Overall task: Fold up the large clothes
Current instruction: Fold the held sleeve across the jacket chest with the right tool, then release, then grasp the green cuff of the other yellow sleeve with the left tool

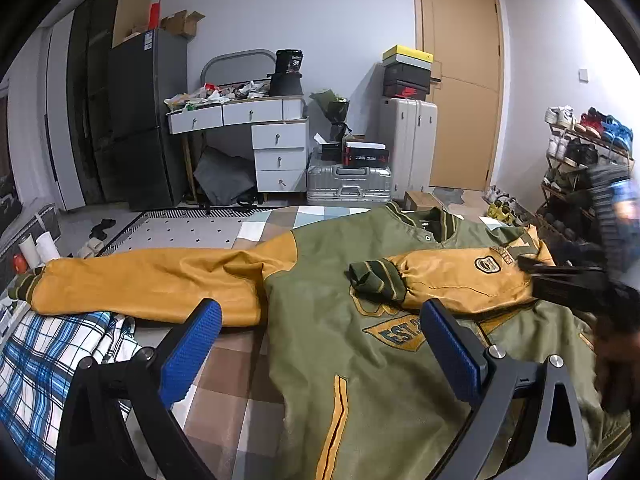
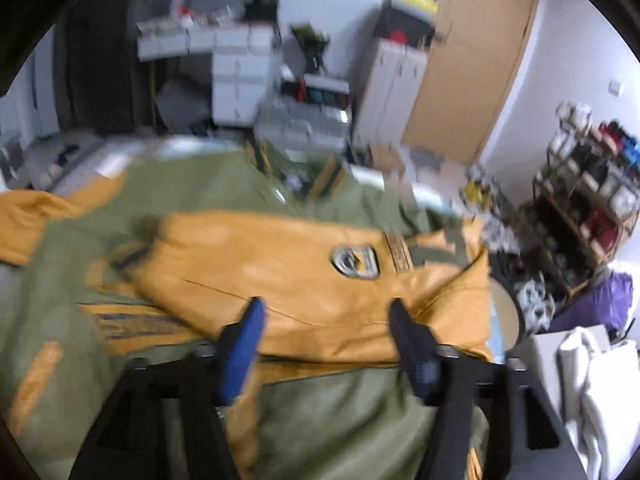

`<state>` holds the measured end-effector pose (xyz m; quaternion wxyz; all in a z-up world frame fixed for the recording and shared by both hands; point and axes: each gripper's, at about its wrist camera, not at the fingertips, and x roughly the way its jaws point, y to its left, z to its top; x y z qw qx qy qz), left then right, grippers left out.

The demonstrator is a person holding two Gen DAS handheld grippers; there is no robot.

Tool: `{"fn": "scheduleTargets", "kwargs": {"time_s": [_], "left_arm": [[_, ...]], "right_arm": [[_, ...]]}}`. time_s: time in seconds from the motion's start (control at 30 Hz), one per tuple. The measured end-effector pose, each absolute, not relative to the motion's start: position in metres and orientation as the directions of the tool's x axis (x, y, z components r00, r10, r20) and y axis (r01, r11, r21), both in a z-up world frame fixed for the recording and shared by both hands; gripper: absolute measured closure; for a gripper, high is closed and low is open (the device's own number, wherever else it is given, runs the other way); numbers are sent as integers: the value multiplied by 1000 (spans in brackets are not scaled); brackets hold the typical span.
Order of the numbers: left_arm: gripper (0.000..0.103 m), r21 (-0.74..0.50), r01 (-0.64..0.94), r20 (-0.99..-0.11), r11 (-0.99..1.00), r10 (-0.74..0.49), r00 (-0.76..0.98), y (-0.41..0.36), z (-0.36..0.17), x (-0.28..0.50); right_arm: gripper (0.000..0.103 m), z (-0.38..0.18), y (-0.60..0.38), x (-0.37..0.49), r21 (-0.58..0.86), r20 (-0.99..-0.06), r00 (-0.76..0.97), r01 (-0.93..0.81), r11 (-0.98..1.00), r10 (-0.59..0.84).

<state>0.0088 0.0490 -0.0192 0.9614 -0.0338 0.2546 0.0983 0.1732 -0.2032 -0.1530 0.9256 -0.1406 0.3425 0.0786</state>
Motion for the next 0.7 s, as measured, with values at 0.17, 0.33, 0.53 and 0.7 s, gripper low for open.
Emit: {"fn": "scheduleTargets", "kwargs": {"time_s": [0.17,0.33,0.53,0.7], "left_arm": [[6,-26,-223,-485,975,183,855,52,-19,5],[6,-36,-240,-470,970,196,861,57,-19,-4],[6,-34,-295,-492,955,241,836,79,-16,-11],[6,-26,-379,-561,925,301,772,132,-6,-16]], "right_arm": [[14,-102,-192,106,-193,-517,852,-205,960,78],[9,-93,-194,63,-173,-443,894,-158,972,66],[5,-95,-207,32,-82,-416,903,-158,984,110],[3,-103,-216,30,-37,-408,903,-162,986,133]]}}
